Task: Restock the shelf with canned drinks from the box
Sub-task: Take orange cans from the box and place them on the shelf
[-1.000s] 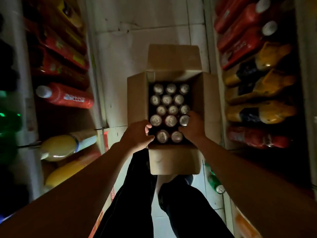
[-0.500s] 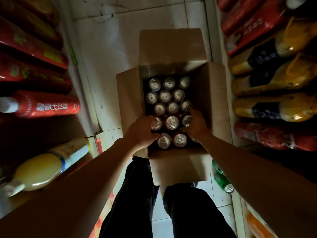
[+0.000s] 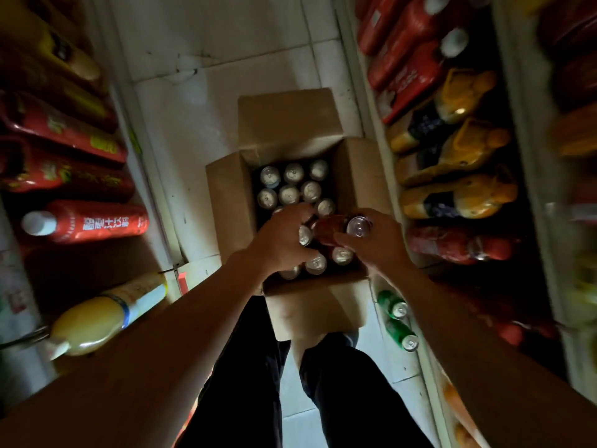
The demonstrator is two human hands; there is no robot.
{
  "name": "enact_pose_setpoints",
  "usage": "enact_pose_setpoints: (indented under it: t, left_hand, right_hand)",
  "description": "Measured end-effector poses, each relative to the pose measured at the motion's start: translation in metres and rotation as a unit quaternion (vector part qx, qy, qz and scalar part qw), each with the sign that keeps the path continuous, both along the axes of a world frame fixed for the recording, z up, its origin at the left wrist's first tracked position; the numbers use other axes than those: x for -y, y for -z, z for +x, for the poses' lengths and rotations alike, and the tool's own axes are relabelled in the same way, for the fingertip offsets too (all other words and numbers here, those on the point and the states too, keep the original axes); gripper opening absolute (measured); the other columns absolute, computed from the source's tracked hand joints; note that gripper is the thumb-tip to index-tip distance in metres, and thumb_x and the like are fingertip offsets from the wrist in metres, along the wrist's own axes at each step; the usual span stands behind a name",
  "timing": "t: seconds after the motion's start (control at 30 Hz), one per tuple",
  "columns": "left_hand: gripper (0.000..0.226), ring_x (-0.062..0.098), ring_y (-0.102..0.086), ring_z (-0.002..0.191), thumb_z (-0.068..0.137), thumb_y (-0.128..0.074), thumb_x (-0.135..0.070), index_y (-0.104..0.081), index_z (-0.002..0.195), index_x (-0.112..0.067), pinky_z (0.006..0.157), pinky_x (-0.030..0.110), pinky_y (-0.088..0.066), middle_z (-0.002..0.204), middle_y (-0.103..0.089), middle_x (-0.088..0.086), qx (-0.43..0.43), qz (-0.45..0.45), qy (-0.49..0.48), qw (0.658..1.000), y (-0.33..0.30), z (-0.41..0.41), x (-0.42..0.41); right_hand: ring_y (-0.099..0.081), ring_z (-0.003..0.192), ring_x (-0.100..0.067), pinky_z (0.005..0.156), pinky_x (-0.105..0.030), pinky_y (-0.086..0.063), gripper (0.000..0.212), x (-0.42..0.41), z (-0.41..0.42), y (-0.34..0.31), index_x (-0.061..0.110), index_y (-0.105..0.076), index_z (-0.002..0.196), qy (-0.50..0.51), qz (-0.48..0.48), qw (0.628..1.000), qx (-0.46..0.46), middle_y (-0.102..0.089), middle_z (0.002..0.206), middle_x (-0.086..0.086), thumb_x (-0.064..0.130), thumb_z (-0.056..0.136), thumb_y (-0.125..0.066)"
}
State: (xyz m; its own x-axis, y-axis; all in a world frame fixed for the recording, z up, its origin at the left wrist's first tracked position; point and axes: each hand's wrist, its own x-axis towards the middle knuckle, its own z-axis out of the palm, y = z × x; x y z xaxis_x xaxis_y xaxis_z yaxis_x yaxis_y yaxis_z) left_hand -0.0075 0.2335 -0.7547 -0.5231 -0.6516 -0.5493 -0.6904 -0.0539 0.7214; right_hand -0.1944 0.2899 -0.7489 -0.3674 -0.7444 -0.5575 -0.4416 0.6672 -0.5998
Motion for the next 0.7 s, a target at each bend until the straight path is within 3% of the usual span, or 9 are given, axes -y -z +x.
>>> enact_pose_setpoints:
  t: [0.1, 0.17, 0.27, 0.4, 0.47, 0.57, 0.63, 0.7]
  left_hand:
    - [0.099, 0.014, -0.049, 0.125, 0.057, -0.092, -0.033, -0.041, 0.141, -0.020, 0.106, 0.031, -0.039, 0.137, -0.050, 0.002, -0.051, -0.020, 0.089, 0.995, -0.073, -0.034, 0.019]
    - [0.090, 0.005, -0.056, 0.113, 0.056, -0.091, -0.033, -0.049, 0.134, -0.024, 0.097, 0.024, -0.046, 0.126, -0.058, -0.006, -0.083, -0.037, 0.115, 0.989, -0.143, -0.058, 0.029]
    - [0.059, 0.002, -0.065, 0.082, 0.056, -0.089, -0.021, -0.061, 0.108, -0.024, 0.074, 0.022, -0.052, 0.094, -0.070, -0.010, -0.122, -0.070, 0.114, 0.984, -0.255, -0.087, 0.033]
    - [0.064, -0.008, -0.065, 0.083, 0.057, -0.088, -0.006, -0.059, 0.111, -0.026, 0.072, 0.010, -0.048, 0.093, -0.070, -0.013, -0.203, -0.054, 0.077, 0.975, -0.395, -0.120, 0.029]
    - [0.072, -0.003, -0.067, 0.093, 0.057, -0.088, -0.001, -0.058, 0.119, -0.023, 0.080, 0.017, -0.051, 0.101, -0.071, -0.007, -0.258, -0.054, 0.063, 0.963, -0.469, -0.138, 0.024]
    - [0.078, 0.016, -0.066, 0.110, 0.057, -0.091, -0.019, -0.055, 0.126, -0.030, 0.094, 0.042, -0.054, 0.118, -0.068, -0.001, -0.324, -0.091, 0.054, 0.940, -0.537, -0.163, 0.015]
    - [0.067, 0.019, -0.067, 0.105, 0.057, -0.087, -0.031, -0.058, 0.116, -0.041, 0.091, 0.048, -0.055, 0.113, -0.069, -0.002, -0.354, -0.090, 0.012, 0.931, -0.572, -0.182, 0.004]
    - [0.051, 0.021, -0.069, 0.098, 0.060, -0.078, -0.041, -0.061, 0.107, -0.040, 0.087, 0.048, -0.057, 0.104, -0.071, 0.000, -0.373, -0.073, -0.015, 0.925, -0.605, -0.201, -0.016]
  right_hand:
    - [-0.068, 0.075, -0.012, 0.070, -0.028, -0.056, 0.023, 0.003, -0.024, -0.102, 0.021, -0.073, 0.083, 0.039, -0.028, 0.996, 0.071, -0.070, 0.077, 0.002, 0.025, 0.067, -0.088]
    - [-0.072, 0.076, -0.018, 0.067, -0.032, -0.061, 0.012, 0.003, -0.041, -0.189, 0.017, -0.074, 0.082, 0.064, -0.056, 0.989, 0.125, -0.073, 0.078, -0.006, 0.017, 0.075, -0.083]
    - [-0.072, 0.068, -0.028, 0.053, -0.038, -0.060, 0.017, 0.002, -0.061, -0.314, 0.013, -0.074, 0.089, 0.095, -0.114, 0.980, 0.134, -0.074, 0.079, -0.012, 0.026, 0.080, -0.080]
    - [-0.074, 0.076, -0.026, 0.065, -0.053, -0.061, 0.033, -0.008, -0.078, -0.455, 0.029, -0.071, 0.093, 0.092, -0.189, 0.971, 0.114, -0.075, 0.084, -0.004, 0.049, 0.069, -0.081]
    - [-0.073, 0.086, -0.018, 0.071, -0.043, -0.062, 0.052, -0.024, -0.085, -0.528, 0.033, -0.066, 0.106, 0.094, -0.241, 0.957, 0.130, -0.076, 0.095, 0.001, 0.042, 0.060, -0.089]
    - [-0.069, 0.092, 0.002, 0.073, -0.012, -0.052, 0.070, -0.044, -0.080, -0.591, 0.026, -0.060, 0.120, 0.137, -0.311, 0.938, 0.066, -0.074, 0.103, 0.009, 0.029, 0.058, -0.093]
    - [-0.069, 0.089, 0.003, 0.071, -0.009, -0.050, 0.068, -0.053, -0.075, -0.618, 0.018, -0.060, 0.120, 0.195, -0.368, 0.909, 0.032, -0.074, 0.101, 0.006, 0.027, 0.059, -0.091]
    - [-0.070, 0.086, 0.001, 0.071, -0.012, -0.051, 0.066, -0.066, -0.074, -0.638, 0.015, -0.062, 0.118, 0.256, -0.405, 0.877, 0.002, -0.075, 0.098, 0.003, 0.025, 0.060, -0.092]
